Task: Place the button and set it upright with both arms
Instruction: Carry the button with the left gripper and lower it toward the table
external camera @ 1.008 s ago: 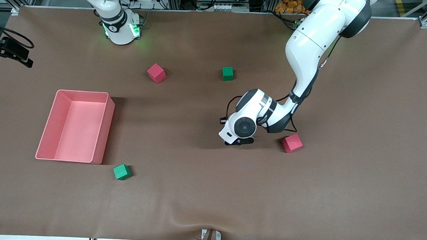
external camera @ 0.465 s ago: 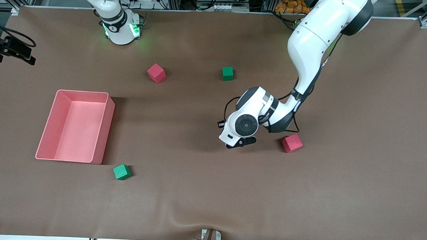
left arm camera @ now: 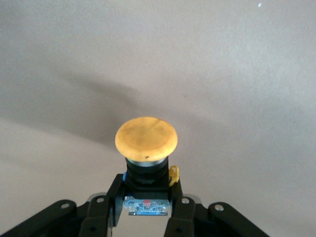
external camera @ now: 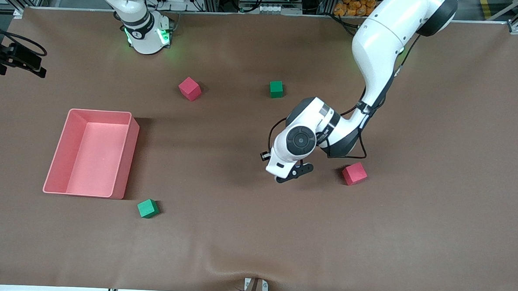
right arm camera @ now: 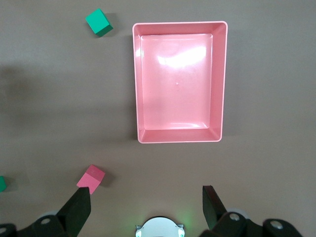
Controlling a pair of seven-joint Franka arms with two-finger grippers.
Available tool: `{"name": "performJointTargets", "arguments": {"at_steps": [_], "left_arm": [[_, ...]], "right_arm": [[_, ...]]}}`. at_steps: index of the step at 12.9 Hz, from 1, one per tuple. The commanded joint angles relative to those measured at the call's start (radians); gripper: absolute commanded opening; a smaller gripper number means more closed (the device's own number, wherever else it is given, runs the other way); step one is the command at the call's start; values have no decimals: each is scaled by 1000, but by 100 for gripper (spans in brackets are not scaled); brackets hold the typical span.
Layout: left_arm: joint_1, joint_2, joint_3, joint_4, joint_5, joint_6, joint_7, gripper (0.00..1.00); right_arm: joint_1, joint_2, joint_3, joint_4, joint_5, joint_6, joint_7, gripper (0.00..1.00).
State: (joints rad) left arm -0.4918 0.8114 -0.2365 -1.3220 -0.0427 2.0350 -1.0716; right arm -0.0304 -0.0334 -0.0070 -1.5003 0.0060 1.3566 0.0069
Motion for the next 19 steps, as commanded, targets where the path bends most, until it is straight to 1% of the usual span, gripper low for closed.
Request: {"name": "performJointTargets", "arguments": {"at_steps": [1, 3, 4, 8, 11, 13, 15, 16, 17, 19], "left_arm": [[-47, -12, 32, 3, 73, 39, -108, 0], [-51, -12, 33, 7, 124, 54, -158, 0], [-65, -11, 33, 15, 159, 88, -198, 0], [-157, 8, 60, 12, 334, 172, -379, 0], [-255, 12, 112, 12, 493, 174, -557, 0], [-284, 20, 128, 12, 526, 179, -590, 0], [-367, 44, 202, 12, 628, 180, -690, 0], [-401, 60, 229, 12, 676, 179, -741, 0], [-422, 74, 243, 12, 719, 179, -775, 0], [-465, 77, 247, 9, 844, 180, -862, 0]], "right_arm": [[-8, -26, 9, -20, 5, -4, -5, 100], [-8, -26, 9, -20, 6, -4, -5, 100], [-8, -26, 9, -20, 5, -5, -5, 100], [-9, -28, 9, -20, 6, -8, -5, 100], [-9, -28, 7, -20, 5, -7, -5, 100], [-11, -28, 7, -20, 5, -8, -5, 100], [-11, -28, 7, -20, 5, -7, -5, 100], [-11, -28, 7, -20, 5, -7, -5, 100], [-11, -28, 5, -20, 5, -7, -5, 100], [-12, -28, 5, -20, 5, -7, -5, 100]]}}
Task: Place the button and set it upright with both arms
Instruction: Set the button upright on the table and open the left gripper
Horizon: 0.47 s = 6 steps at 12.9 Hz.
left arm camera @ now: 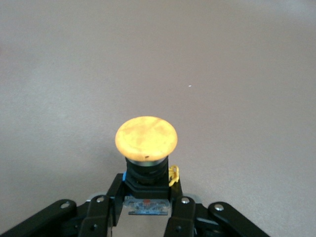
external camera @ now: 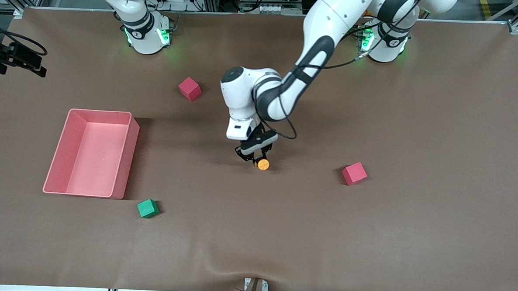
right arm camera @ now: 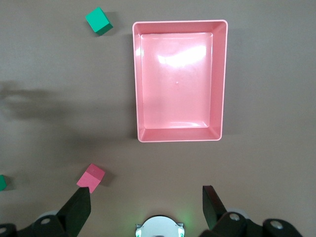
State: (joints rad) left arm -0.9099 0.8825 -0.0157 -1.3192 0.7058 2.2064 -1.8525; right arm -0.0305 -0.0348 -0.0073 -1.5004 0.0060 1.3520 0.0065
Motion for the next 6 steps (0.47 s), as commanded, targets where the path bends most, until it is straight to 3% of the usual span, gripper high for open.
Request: {"name": "performJointTargets", "arguments": {"at_steps": [1, 6], "left_arm": [[-59, 6, 28, 8, 169, 9, -147, 0], [-89, 59, 28, 6, 516, 7, -276, 0]], "right_arm": [[-12, -27, 6, -20, 5, -2, -5, 100], [-12, -27, 4, -20, 6, -2, -5, 100]]}}
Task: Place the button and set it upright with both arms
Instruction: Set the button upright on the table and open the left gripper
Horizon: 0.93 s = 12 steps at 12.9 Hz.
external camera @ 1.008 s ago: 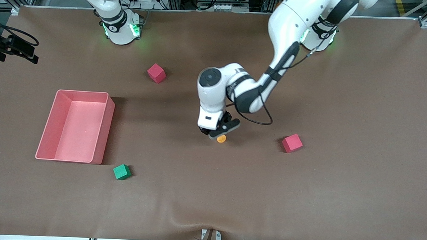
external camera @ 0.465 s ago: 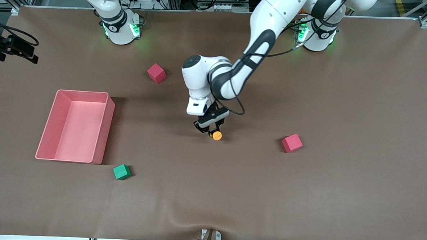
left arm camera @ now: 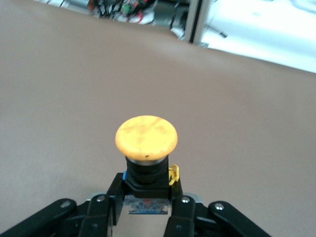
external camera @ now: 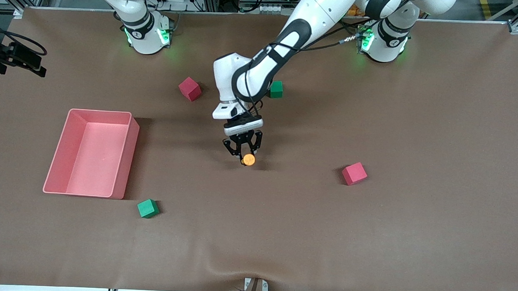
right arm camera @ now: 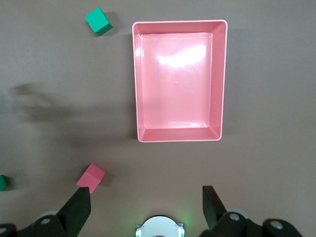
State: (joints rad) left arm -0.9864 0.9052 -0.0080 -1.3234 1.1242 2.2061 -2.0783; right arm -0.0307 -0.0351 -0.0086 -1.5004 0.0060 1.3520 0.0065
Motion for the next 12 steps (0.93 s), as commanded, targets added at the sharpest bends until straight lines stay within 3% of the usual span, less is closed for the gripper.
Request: {"name": "performJointTargets", "arguments": {"at_steps": [1, 7, 12], "left_arm": [[-12, 52, 20, 10, 153, 7, -83, 0], [-12, 100, 22, 9, 307, 6, -183, 0], [-50, 150, 39, 9, 333, -15, -192, 0]], "right_arm": [[-12, -26, 6, -20, 5, -1, -5, 100], [-12, -25, 6, -21, 5, -2, -5, 100], [-12, -25, 6, -23, 6, -2, -5, 100]]}}
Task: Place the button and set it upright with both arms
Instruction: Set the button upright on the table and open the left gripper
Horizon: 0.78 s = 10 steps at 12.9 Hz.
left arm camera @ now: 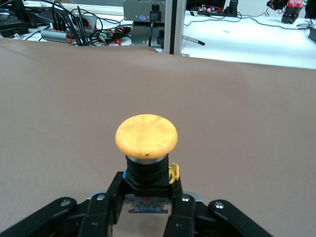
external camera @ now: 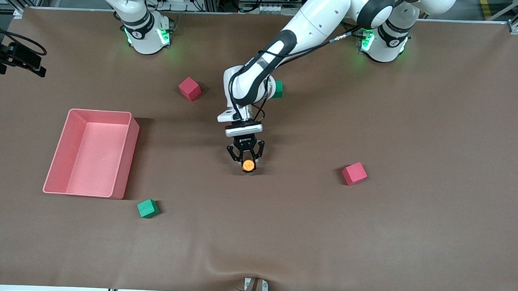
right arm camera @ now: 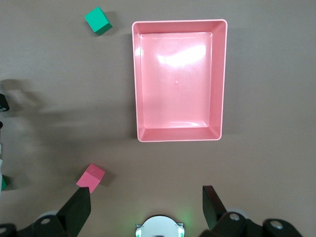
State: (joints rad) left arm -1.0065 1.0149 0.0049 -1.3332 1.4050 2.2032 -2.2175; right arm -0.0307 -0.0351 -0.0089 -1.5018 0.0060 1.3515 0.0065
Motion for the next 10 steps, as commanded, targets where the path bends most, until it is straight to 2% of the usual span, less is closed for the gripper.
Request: {"name": "performJointTargets", "arguments": {"at_steps": [1, 4, 5, 6, 8, 10], "left_arm": [[-34, 50, 27, 19, 58, -16, -59, 0], [-50, 56, 26, 17, 74, -36, -109, 1], [-50, 57, 26, 16, 75, -36, -135, 82], [-50, 57, 24, 14, 78, -36, -139, 100], [-50, 50, 17, 14, 63, -36, -137, 100], [-50, 37, 0, 17, -3, -36, -137, 100]], "right_arm": [[-11, -25, 6, -21, 6, -2, -5, 100], [-14, -25, 6, -20, 6, 1, -5, 100], [-14, -23, 6, -20, 6, 6, -3, 100], [-12, -23, 4, -20, 6, 9, -2, 100], [-12, -23, 4, -20, 6, 11, 4, 100], [-17, -22, 4, -20, 8, 15, 6, 100]]}}
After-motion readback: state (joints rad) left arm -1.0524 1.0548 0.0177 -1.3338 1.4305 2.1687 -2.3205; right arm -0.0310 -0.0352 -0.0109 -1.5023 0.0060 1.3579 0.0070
